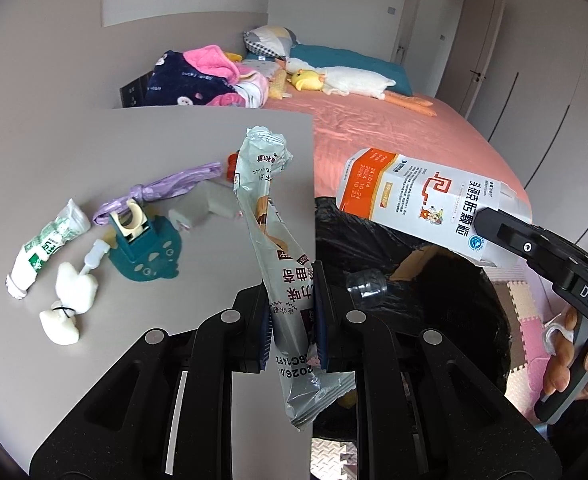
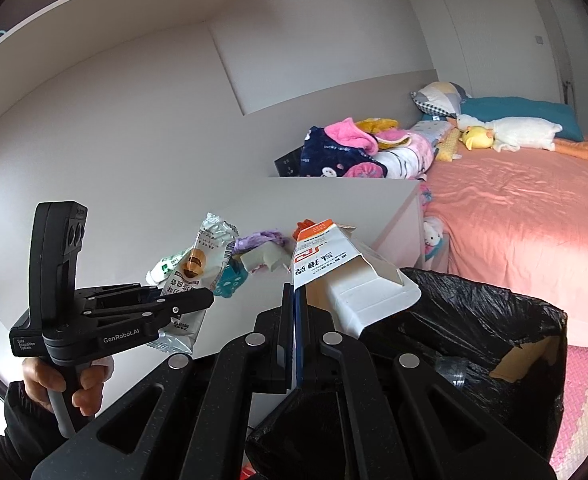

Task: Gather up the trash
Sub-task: 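Carry the grey pouch and medicine box over the black trash bin, then open both grippers to drop the pouch and medicine box into the bin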

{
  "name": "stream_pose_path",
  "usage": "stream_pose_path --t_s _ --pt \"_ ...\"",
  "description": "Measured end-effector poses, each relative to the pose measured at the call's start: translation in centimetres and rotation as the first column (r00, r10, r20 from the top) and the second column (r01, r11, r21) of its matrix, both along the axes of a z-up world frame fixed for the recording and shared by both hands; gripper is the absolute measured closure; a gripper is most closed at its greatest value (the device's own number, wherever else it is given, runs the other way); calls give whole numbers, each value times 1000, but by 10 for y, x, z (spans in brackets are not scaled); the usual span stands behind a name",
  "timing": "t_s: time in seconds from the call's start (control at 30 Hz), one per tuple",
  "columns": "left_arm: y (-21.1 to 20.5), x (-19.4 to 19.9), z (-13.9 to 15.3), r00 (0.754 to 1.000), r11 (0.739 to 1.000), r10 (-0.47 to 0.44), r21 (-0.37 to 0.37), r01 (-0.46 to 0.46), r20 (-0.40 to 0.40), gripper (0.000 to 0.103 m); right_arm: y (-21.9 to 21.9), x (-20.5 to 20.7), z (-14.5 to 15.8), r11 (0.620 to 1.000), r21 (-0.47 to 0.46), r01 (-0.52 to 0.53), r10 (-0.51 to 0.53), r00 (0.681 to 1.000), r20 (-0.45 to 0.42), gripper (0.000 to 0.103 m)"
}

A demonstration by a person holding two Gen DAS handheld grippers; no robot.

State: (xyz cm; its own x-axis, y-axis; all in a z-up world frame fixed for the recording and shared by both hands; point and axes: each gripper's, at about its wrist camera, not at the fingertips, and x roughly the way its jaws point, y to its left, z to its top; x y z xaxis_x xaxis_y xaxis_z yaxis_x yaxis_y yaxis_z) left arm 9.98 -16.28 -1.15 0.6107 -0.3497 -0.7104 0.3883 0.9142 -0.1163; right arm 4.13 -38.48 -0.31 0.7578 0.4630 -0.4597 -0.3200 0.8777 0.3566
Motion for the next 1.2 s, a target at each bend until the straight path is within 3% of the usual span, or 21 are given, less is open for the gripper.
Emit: stream_pose_path --t_s 0.3,0.63,0.67,0.7,0.73,0.77,0.83,1.2 --pt "-45 -7 -6 995 995 -97 12 97 -26 86 -34 -8 -5 995 -6 99 -99 994 -52 102" --pt "-81 0 -21 980 984 -175 17 178 -100 84 -63 -2 -18 979 2 204 -199 955 -220 100" --pt "-84 0 -23 976 981 -188 17 191 -113 77 -64 -1 -19 976 -5 217 -212 949 -234 86" --pt "-88 1 -25 973 979 -196 23 200 -123 49 -66 -1 -19 971 -19 240 -237 940 -246 69" --pt "-91 1 -26 974 979 -192 38 198 -118 26 -68 -1 -18 961 -39 273 -273 929 -249 28" --pt "-93 -1 -25 978 980 -186 52 191 -94 7 -70 -3 -17 954 -47 295 -297 924 -240 17" --pt "-97 -3 -23 980 979 -186 75 191 -64 6 -73 -6 -15 949 -53 312 -316 921 -228 17" --pt "-82 0 -23 985 985 -157 55 161 -72 6 -78 -4 -16 936 -58 348 -352 908 -226 17"
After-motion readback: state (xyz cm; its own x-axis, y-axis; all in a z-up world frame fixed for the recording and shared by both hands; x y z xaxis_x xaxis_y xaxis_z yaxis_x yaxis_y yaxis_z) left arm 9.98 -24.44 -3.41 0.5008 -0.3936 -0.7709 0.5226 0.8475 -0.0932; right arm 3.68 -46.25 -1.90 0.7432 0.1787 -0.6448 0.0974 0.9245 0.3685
